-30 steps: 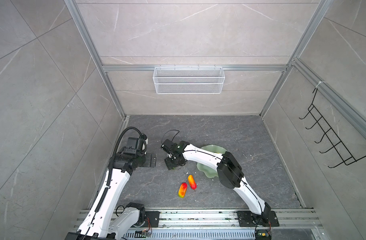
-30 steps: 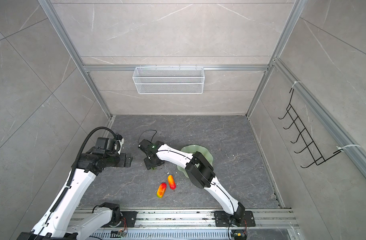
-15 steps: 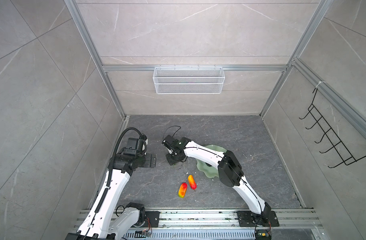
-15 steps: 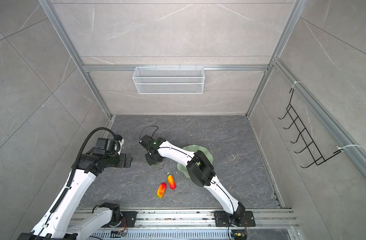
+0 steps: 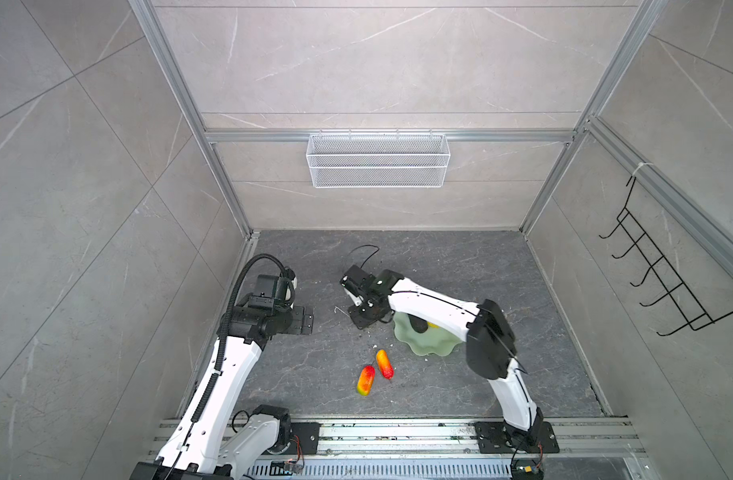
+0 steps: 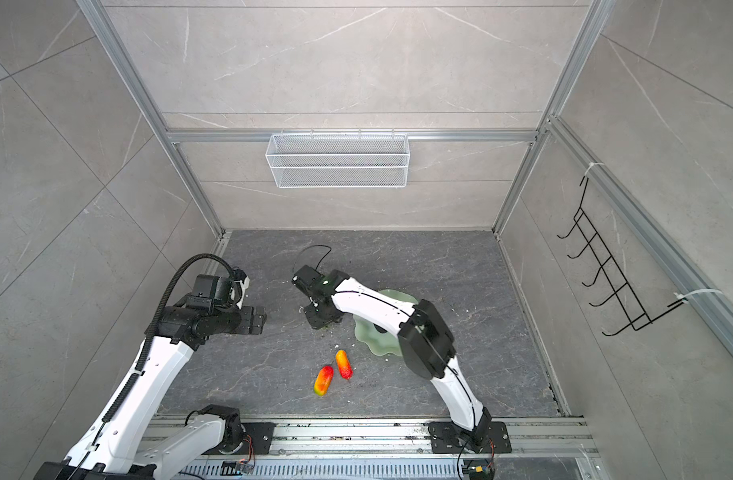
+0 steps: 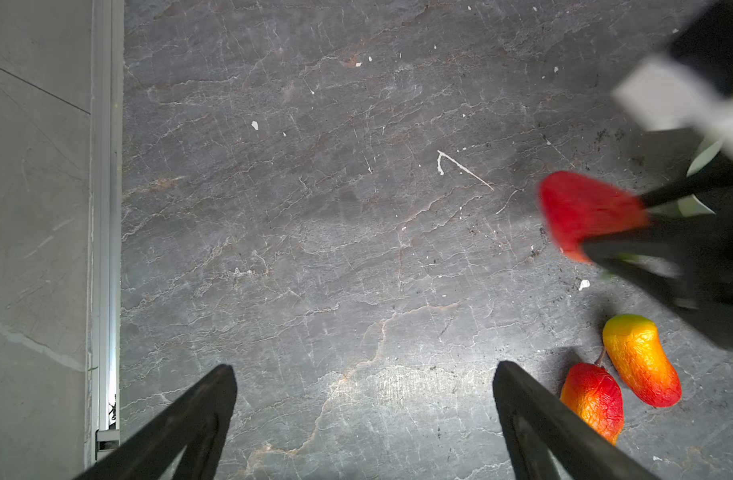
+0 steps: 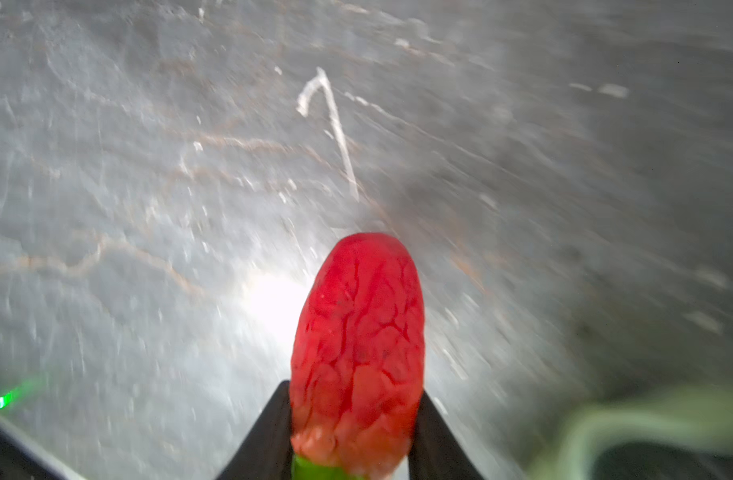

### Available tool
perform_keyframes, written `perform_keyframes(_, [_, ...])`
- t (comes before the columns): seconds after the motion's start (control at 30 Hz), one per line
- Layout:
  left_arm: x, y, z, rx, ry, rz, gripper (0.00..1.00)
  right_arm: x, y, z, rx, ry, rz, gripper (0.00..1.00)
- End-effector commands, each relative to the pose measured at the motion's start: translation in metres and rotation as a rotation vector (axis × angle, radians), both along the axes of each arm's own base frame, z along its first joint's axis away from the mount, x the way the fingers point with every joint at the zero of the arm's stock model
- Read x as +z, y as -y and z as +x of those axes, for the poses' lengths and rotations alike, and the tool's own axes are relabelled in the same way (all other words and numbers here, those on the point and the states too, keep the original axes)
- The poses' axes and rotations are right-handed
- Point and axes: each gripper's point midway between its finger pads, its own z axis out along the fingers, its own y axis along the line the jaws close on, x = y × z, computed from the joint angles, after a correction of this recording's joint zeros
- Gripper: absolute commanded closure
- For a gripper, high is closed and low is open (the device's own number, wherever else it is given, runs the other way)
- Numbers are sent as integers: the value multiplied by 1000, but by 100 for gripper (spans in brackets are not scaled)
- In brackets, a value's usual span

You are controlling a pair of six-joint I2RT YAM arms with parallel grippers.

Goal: Place and organize the fake fruits in the fruit bowl
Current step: 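Carry the strawberry into the bowl and open the right gripper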

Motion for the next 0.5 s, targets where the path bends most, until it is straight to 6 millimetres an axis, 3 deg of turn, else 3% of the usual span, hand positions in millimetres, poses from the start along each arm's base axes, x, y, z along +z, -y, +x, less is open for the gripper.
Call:
perform_keyframes(0.0, [10, 7, 3, -18, 55, -43, 0, 56, 64, -1, -105, 84, 31, 63])
perform_keyframes(0.13, [2, 11, 3, -26, 38, -63, 0, 61, 139, -23, -217, 64, -37, 63])
perform_keyframes(0.23, [-1, 14, 6, -35, 39, -71, 0, 53, 181, -39, -284, 31, -88, 63])
perform_keyframes(0.33, [0, 15, 10, -45, 48, -72, 0, 44, 210, -50, -340, 3, -130, 63])
perform_keyframes(0.47, [-2, 18, 14, -54, 53, -81, 0, 29, 228, -57, -383, -34, -162, 63])
